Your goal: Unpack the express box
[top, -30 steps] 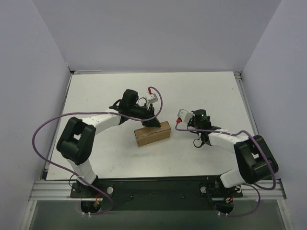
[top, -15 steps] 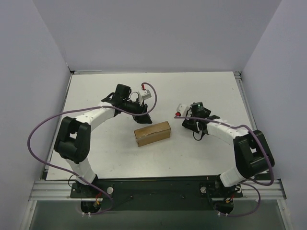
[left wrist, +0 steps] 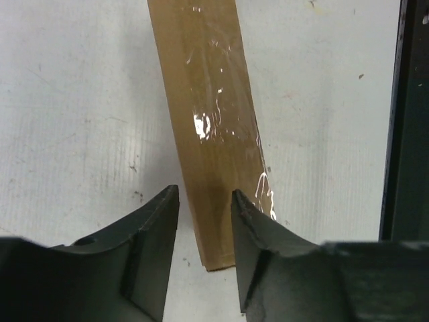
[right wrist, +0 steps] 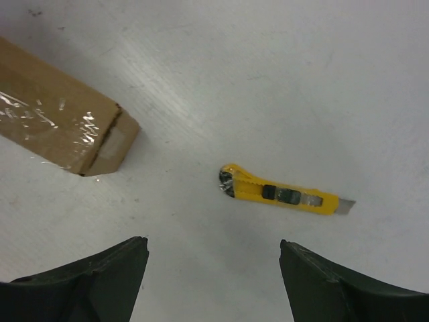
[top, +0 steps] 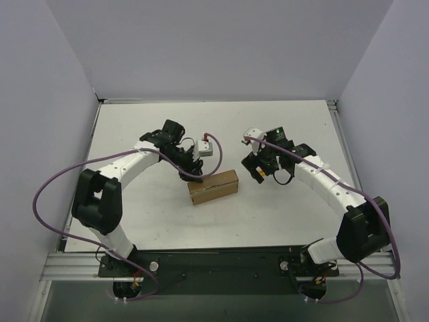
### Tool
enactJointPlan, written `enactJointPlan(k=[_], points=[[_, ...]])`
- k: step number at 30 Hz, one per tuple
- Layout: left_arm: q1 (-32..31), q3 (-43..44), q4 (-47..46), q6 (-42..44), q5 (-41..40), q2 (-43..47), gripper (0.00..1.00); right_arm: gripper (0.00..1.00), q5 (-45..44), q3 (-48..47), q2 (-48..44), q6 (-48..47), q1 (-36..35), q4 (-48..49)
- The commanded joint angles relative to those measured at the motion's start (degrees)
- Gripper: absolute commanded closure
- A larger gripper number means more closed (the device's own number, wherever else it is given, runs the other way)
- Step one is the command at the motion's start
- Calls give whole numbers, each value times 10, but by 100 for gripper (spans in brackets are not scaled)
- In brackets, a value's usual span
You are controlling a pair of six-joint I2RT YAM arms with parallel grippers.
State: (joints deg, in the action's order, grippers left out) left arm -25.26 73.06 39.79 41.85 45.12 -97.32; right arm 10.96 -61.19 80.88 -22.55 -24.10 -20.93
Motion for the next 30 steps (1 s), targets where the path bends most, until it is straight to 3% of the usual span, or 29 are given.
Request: enactJointPlan(k=[1,4,8,13,15,17,20,24,27,30], points=[[35,18,81,65,-3,43,64,28,64,-27,28,-45,-24,25],[78,-13,96,74,10,86,76,39,67,-84,90,-21,-22,40],[97,-56,118,95,17,115,100,48,70,-136,147,28,-21,57],[97,-81,149,97,48,93,100,56,70,-171,216,82,-23,74],[97,-93,129,85,34,89,100,60,14,-178,223,113,-24,77],[99,-87,121,76,31,86,100,79,-38,-156,206,133,-19,81],[100,-47,119,68,33,70,100,86,-81,-116,148,141,-3,77],[102,16,65,4,37,35,100,91,17,-24,51,85,-1,42],[100,38,-15,-85,30,-2,100,100,59,15,25,49,-18,26],[91,57,-46,-149,21,-49,100,100,119,48,15,10,-50,19]])
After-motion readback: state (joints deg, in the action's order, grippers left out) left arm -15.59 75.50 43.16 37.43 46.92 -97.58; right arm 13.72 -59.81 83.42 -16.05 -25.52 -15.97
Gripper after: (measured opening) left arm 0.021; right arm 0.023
